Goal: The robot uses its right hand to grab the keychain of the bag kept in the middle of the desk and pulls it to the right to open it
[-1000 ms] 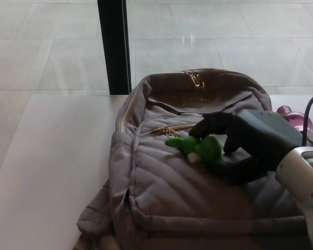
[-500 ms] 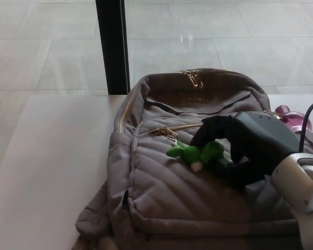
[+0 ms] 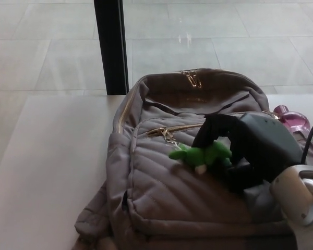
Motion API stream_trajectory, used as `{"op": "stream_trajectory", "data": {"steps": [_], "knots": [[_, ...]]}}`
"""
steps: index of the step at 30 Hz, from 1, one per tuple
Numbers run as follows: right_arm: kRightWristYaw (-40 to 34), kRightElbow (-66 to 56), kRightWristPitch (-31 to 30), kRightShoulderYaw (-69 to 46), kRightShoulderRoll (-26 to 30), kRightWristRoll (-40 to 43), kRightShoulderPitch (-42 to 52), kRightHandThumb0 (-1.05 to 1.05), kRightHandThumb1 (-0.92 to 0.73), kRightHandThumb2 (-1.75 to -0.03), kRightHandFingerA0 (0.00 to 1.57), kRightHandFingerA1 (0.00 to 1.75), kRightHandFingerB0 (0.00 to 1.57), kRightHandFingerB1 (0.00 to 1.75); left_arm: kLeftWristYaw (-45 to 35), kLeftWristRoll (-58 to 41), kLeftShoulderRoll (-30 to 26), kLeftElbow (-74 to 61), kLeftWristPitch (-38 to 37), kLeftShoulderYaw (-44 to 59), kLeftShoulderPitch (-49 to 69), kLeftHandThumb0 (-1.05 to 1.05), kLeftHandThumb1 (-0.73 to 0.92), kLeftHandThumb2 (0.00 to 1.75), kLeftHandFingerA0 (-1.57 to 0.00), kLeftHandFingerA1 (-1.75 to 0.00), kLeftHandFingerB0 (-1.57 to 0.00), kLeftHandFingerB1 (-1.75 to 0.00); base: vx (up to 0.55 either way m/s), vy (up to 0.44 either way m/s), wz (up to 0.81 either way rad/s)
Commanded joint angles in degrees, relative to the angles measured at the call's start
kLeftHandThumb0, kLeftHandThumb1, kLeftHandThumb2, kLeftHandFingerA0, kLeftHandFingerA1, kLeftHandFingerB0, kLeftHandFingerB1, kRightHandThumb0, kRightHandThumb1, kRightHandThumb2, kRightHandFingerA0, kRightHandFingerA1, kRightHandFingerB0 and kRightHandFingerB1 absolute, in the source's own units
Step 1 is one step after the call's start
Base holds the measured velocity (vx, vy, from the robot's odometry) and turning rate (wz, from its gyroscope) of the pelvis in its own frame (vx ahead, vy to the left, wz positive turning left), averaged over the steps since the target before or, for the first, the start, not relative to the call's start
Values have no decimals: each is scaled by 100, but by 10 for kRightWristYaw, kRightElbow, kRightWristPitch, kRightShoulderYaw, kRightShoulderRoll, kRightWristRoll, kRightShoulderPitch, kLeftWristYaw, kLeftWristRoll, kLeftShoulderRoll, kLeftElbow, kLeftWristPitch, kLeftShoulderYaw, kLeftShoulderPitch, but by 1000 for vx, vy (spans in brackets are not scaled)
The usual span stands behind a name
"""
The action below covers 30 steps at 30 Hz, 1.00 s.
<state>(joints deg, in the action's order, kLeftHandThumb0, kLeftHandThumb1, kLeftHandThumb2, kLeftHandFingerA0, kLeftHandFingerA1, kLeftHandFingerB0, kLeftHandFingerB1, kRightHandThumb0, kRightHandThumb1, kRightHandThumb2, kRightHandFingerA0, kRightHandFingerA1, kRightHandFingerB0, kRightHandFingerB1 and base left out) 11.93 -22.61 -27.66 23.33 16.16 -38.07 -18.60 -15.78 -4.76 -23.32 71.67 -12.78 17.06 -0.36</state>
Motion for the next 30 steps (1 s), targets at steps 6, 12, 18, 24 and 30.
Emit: {"op": "stream_trajectory", "data": {"steps": [6,12,18,24,30], "knots": [[-35,45,72,-86,14,26,-12,-29,-53,-113,96,175,78,133,-2,-10,-1,3,16,6,-1,-83,92,81,-63,-59,-52,-48,0,0,0],[-13,72,78,-165,31,66,-55,-23,-49,-118,91,175,79,153,12,-3,2,-2,11,1,1,-81,92,83,-65,-55,-54,-45,0,0,0],[-14,126,112,-227,75,93,-76,-28,-50,-120,92,175,79,156,-1,-8,-1,1,11,5,2,-83,92,82,-64,-59,-49,-47,0,0,0],[-14,154,116,-286,126,109,-69,-27,-46,-122,96,175,84,148,-2,-9,-2,1,15,6,3,-83,92,84,-63,-59,-48,-47,0,0,0],[-28,211,134,-355,175,126,-29,-20,-48,-114,92,175,78,152,-4,-12,-2,7,15,8,3,-86,92,82,-63,-57,-52,-46,0,0,0]]}}
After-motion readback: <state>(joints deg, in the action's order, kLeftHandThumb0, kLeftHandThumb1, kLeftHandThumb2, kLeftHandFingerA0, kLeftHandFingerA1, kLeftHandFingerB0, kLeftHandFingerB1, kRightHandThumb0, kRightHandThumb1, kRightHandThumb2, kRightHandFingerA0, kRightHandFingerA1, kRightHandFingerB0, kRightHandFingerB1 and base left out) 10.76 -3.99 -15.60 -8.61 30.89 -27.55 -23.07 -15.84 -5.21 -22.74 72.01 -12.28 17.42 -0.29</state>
